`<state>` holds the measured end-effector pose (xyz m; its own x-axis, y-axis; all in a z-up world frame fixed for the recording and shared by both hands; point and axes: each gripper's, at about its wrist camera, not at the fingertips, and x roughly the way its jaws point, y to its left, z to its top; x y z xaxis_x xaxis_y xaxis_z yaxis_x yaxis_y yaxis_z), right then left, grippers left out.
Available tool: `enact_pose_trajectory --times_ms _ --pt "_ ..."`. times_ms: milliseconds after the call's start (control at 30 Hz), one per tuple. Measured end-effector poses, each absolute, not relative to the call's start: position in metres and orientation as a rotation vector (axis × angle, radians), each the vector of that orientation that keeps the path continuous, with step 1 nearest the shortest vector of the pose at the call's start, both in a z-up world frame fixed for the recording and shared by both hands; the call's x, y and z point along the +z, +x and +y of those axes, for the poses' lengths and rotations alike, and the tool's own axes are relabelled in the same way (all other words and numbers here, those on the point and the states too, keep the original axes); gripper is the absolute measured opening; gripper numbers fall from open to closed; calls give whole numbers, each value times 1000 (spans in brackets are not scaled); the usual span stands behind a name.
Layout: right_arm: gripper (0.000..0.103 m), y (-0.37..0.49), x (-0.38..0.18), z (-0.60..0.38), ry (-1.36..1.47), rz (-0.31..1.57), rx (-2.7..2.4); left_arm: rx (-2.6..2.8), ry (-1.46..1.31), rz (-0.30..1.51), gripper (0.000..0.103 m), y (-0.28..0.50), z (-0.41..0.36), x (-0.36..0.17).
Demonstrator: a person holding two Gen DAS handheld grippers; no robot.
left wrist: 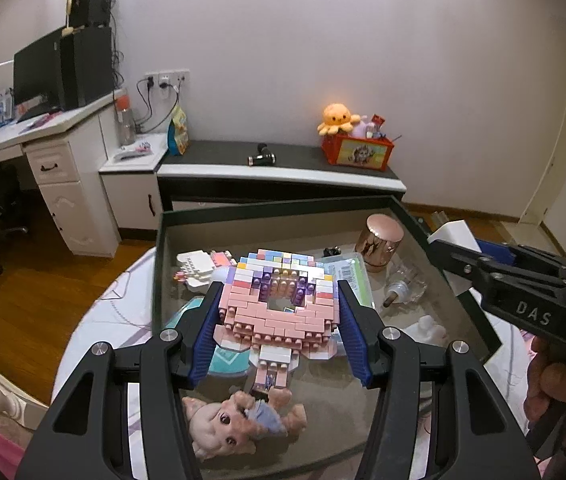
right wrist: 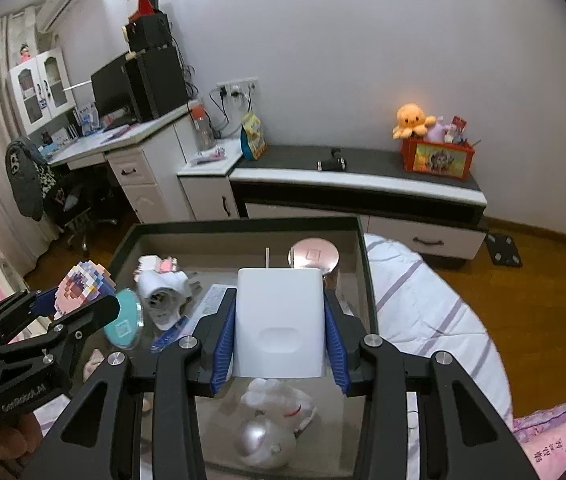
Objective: Organize rigid objects
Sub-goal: 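Open both tools to release the block figure and charger into the tray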
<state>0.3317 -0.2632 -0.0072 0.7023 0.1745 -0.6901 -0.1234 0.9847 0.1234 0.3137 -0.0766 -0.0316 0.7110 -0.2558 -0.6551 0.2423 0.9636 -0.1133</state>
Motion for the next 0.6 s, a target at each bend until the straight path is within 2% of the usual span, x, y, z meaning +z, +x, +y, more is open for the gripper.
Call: enact_pose_trajectory --times_ms 367,400,433,467,500,600 --pt "42 347 -30 -267 85 844 164 -250 -5 769 56 326 -82 -46" --pt "49 346 -29 -267 86 841 165 -245 -3 765 60 325 -81 -44" --pt "65 344 -28 -266 84 836 164 -238 -3 760 71 322 -79 -43" --pt "75 341 -26 -266 83 829 161 -222 -4 750 79 319 -77 -41" --pt "86 340 -24 -264 83 823 158 -206 -6 733 93 315 -75 -37" --pt "89 331 -18 -264 86 819 141 -190 -14 695 103 303 -65 -27"
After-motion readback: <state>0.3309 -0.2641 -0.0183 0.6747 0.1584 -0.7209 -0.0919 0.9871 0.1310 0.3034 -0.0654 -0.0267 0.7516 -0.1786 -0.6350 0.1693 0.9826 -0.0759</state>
